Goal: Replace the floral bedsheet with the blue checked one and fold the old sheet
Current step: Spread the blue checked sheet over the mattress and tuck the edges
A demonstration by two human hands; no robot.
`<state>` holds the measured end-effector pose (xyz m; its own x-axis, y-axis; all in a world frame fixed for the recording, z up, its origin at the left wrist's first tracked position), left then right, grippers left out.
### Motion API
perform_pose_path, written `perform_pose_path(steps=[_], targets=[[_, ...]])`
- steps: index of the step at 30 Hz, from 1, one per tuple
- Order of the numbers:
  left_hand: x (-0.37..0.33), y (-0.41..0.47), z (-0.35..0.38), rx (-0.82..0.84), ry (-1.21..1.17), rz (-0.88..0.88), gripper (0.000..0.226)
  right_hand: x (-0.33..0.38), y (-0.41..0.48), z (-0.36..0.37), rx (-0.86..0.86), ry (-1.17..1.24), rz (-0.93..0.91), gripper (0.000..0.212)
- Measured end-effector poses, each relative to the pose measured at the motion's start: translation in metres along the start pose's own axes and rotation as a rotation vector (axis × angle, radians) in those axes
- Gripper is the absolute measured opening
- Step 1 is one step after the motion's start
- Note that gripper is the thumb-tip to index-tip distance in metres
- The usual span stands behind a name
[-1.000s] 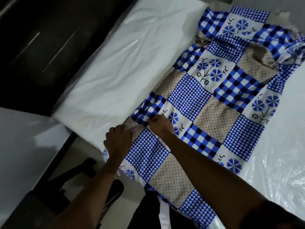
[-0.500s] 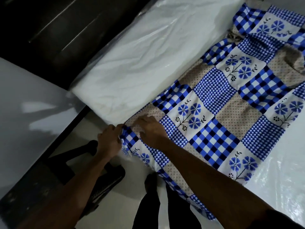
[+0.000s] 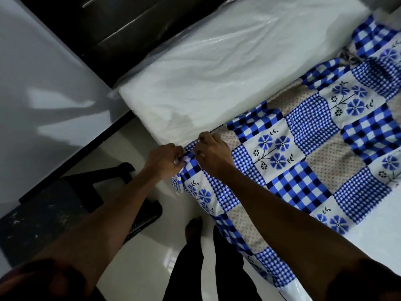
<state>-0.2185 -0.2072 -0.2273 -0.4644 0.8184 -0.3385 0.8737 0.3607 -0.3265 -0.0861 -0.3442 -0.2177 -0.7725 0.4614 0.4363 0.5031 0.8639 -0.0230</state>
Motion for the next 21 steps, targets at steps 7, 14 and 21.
perform_pose_path(steps=[7,14,21], targets=[[0.009,-0.022,0.006,-0.054,0.059,0.049,0.046,-0.012,-0.029,-0.022,0.186,0.221,0.035,0.010],[0.009,-0.014,0.015,-0.003,-0.064,-0.076,0.040,-0.024,-0.050,-0.022,0.193,0.213,-0.020,0.017],[-0.005,-0.019,0.015,-0.092,-0.508,-0.244,0.043,0.005,-0.033,-0.005,0.249,0.076,0.035,0.044]])
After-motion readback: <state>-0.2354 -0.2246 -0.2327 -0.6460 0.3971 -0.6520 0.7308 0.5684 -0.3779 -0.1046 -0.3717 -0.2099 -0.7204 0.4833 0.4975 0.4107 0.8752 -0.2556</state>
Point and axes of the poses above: each hand's wrist, its own y-axis towards the middle knuckle, its own z-axis out of the palm, x = y × z, the point moved 2 cm from there along y, towards the middle knuckle, and after that the axes turned 5 degrees about z, right-handed, at the moved point
